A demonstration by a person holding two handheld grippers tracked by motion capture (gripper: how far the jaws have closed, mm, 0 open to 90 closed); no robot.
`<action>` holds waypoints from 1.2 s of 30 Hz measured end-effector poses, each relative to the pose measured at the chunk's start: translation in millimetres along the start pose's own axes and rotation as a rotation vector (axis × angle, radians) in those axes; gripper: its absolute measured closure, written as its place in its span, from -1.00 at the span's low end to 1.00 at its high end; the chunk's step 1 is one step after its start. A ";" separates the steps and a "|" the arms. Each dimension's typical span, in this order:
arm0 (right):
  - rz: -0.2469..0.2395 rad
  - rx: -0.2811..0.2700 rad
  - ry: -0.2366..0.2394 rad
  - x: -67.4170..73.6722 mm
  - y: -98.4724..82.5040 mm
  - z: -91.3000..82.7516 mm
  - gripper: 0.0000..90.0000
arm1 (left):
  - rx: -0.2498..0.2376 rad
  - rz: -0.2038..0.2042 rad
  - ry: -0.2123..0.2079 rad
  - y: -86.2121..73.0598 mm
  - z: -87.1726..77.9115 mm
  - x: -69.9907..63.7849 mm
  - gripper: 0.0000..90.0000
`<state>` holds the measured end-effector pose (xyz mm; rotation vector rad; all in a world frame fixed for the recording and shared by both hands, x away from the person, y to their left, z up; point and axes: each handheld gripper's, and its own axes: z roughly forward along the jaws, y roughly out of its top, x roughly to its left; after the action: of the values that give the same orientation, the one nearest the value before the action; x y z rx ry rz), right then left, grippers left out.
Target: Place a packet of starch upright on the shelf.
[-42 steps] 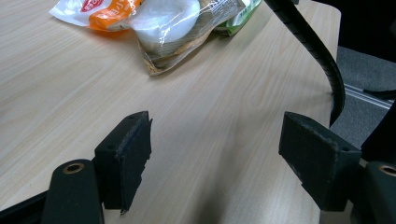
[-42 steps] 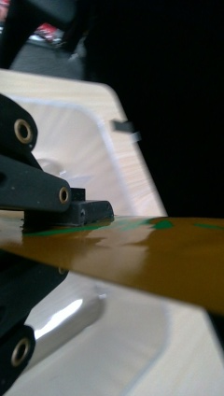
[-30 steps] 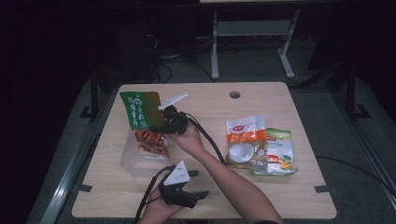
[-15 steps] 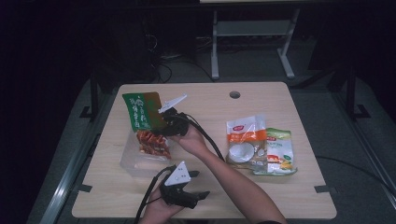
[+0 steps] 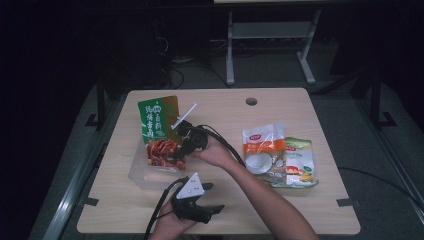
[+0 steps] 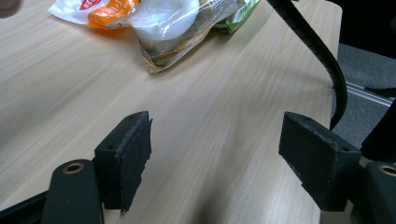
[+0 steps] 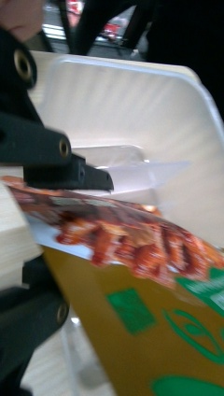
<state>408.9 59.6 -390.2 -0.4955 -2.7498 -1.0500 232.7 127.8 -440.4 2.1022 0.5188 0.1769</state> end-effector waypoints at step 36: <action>0.035 -0.016 -0.033 -9.2 22.9 1.4 0.39 | 0.001 0.007 -0.006 1.0 2.6 -1.3 -0.45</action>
<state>425.7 74.3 -379.5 -0.5659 -2.7527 -1.0657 232.7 124.7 -441.0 2.1054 0.5074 0.1741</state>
